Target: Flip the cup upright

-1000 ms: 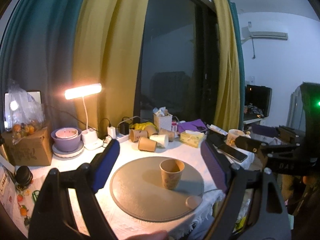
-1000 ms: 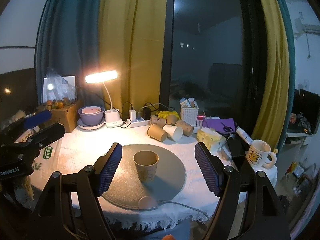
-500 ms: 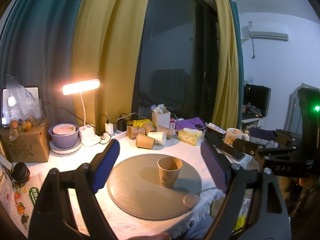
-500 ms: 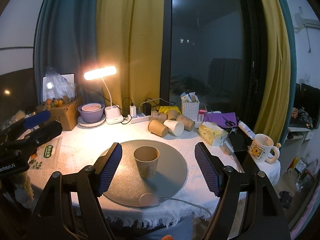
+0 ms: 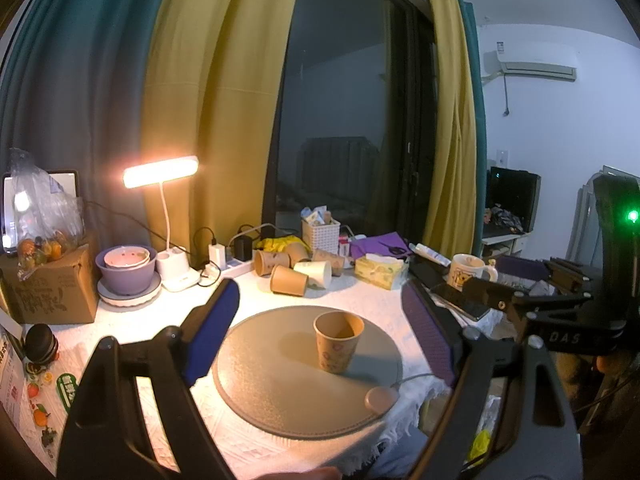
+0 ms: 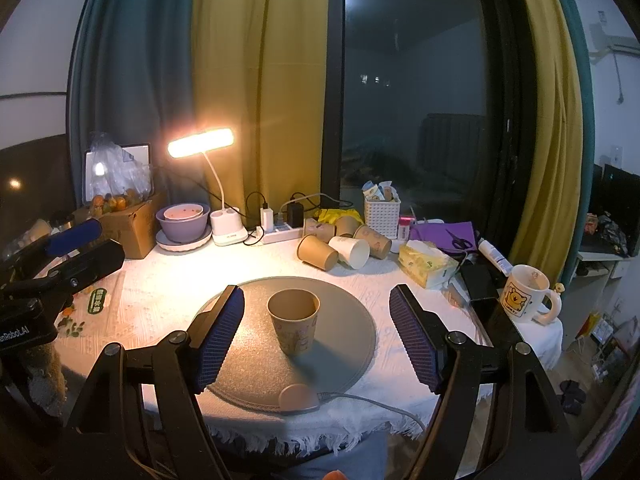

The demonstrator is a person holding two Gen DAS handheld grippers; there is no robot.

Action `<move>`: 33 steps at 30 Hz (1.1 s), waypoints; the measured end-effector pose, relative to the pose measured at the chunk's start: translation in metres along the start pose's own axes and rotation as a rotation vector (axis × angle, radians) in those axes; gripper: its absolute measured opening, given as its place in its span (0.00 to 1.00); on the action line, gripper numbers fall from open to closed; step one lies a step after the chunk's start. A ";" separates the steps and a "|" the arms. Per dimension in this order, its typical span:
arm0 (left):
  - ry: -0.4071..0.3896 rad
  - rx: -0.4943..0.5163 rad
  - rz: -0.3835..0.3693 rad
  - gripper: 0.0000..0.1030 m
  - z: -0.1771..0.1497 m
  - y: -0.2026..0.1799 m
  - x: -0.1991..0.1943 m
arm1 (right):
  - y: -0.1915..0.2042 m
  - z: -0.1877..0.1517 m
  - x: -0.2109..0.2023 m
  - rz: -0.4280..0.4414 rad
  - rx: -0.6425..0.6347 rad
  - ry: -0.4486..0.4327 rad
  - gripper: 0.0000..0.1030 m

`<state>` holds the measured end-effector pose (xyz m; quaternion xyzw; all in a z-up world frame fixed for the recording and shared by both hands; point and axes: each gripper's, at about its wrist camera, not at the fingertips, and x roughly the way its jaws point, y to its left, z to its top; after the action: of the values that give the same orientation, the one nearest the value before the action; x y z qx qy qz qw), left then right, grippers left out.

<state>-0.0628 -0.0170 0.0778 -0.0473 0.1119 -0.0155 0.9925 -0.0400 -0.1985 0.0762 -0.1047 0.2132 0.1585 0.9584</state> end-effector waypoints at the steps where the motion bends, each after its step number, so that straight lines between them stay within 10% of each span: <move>1: 0.000 0.000 0.000 0.82 0.000 0.000 0.000 | 0.001 0.000 0.000 0.000 0.000 0.000 0.76; 33: 0.003 -0.002 0.001 0.82 0.001 -0.003 0.000 | 0.004 -0.002 0.001 0.001 0.001 0.006 0.76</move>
<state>-0.0627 -0.0194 0.0794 -0.0481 0.1132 -0.0149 0.9923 -0.0407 -0.1952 0.0737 -0.1046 0.2161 0.1587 0.9577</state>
